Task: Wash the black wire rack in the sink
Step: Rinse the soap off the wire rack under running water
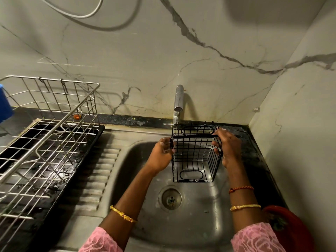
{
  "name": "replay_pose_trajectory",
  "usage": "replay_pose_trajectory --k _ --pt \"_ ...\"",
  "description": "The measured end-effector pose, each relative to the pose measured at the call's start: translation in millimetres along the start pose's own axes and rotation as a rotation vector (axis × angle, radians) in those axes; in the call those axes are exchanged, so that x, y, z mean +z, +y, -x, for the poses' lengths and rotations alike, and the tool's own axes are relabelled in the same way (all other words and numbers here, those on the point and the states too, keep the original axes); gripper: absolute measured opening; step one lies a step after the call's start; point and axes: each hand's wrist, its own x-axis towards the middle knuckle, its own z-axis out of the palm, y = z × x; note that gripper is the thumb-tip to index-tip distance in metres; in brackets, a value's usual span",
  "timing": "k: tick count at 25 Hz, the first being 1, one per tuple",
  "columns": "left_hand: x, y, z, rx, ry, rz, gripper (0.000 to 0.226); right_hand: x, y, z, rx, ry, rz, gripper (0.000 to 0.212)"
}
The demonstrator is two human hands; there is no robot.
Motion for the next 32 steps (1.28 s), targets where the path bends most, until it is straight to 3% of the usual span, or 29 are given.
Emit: replay_pose_trajectory --k 6,16,21,32 --pt "-9 -6 5 0.024 0.079 -0.009 0.012 5 -1 6 0.027 -0.018 -0.024 0.012" --pt "-12 1 8 0.060 0.112 0.012 0.014 9 -5 10 0.016 -0.010 -0.030 0.013" --pt "-6 -1 4 0.055 0.202 -0.069 0.005 3 -1 8 -0.013 0.009 -0.005 0.014" --pt "-1 0 7 0.011 0.236 -0.230 0.029 -8 3 7 -0.003 0.060 0.018 0.013"
